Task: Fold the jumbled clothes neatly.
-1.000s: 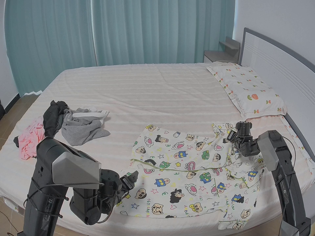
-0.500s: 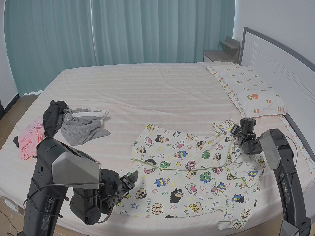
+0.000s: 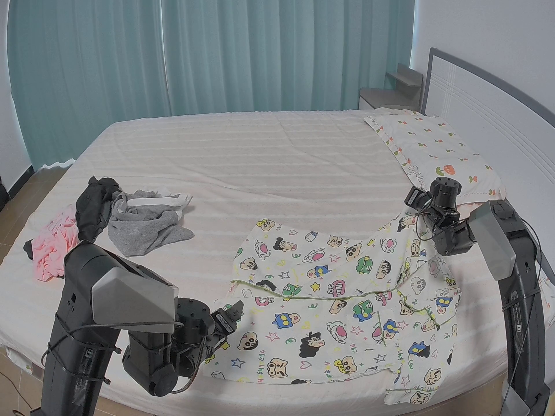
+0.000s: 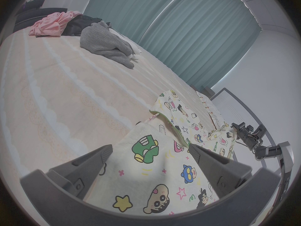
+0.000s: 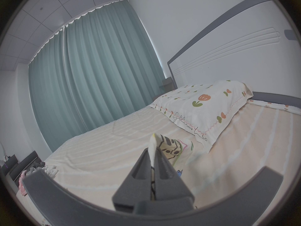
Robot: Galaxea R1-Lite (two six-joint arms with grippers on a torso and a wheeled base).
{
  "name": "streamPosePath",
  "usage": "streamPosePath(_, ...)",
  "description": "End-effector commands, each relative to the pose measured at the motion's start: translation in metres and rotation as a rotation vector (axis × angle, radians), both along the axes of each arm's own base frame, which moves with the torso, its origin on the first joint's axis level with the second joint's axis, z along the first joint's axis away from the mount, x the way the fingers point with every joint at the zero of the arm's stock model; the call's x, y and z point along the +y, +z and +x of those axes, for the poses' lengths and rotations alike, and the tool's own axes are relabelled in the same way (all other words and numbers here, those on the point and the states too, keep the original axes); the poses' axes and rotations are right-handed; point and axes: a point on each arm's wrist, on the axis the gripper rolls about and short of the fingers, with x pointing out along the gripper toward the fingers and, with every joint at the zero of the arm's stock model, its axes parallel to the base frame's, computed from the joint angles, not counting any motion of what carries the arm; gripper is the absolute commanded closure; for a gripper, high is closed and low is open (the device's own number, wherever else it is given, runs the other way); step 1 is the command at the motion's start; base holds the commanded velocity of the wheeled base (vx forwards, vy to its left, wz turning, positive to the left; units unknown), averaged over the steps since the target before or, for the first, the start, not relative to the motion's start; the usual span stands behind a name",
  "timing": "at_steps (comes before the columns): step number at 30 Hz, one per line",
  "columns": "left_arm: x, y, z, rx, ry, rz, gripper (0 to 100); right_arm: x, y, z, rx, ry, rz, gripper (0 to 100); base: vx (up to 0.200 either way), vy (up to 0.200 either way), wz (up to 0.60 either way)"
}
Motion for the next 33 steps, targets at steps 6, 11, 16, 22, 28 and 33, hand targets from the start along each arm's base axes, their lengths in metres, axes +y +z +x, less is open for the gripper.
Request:
streamPosePath(6, 0.000, 0.001, 0.001, -0.014, 0.002, -0.008, 0, -0.011, -0.002, 0.004, 0.031, -0.006, 0.003, 100, 0.000, 0.000, 0.00)
streamPosePath(11, 0.000, 0.001, 0.001, -0.012, 0.002, -0.007, 0, -0.022, -0.009, 0.006, 0.062, -0.019, 0.004, 0, 0.000, 0.000, 0.00)
streamPosePath(16, 0.000, 0.001, 0.001, -0.012, 0.001, -0.009, 0, -0.028, -0.004, 0.002, 0.068, -0.012, 0.051, 0, 0.000, 0.000, 0.00)
streamPosePath(22, 0.000, 0.001, 0.001, -0.013, 0.001, -0.010, 0, -0.054, 0.013, -0.012, 0.135, -0.062, 0.073, 0, 0.000, 0.000, 0.00)
streamPosePath(28, 0.000, 0.001, 0.001, -0.012, 0.001, -0.009, 0, -0.084, -0.003, -0.073, 0.322, 0.008, 0.145, 0, 0.000, 0.000, 0.00)
streamPosePath(33, 0.000, 0.001, 0.001, -0.013, 0.002, -0.011, 0, -0.102, -0.026, -0.111, 0.411, 0.104, 0.200, 0, 0.000, 0.000, 0.00)
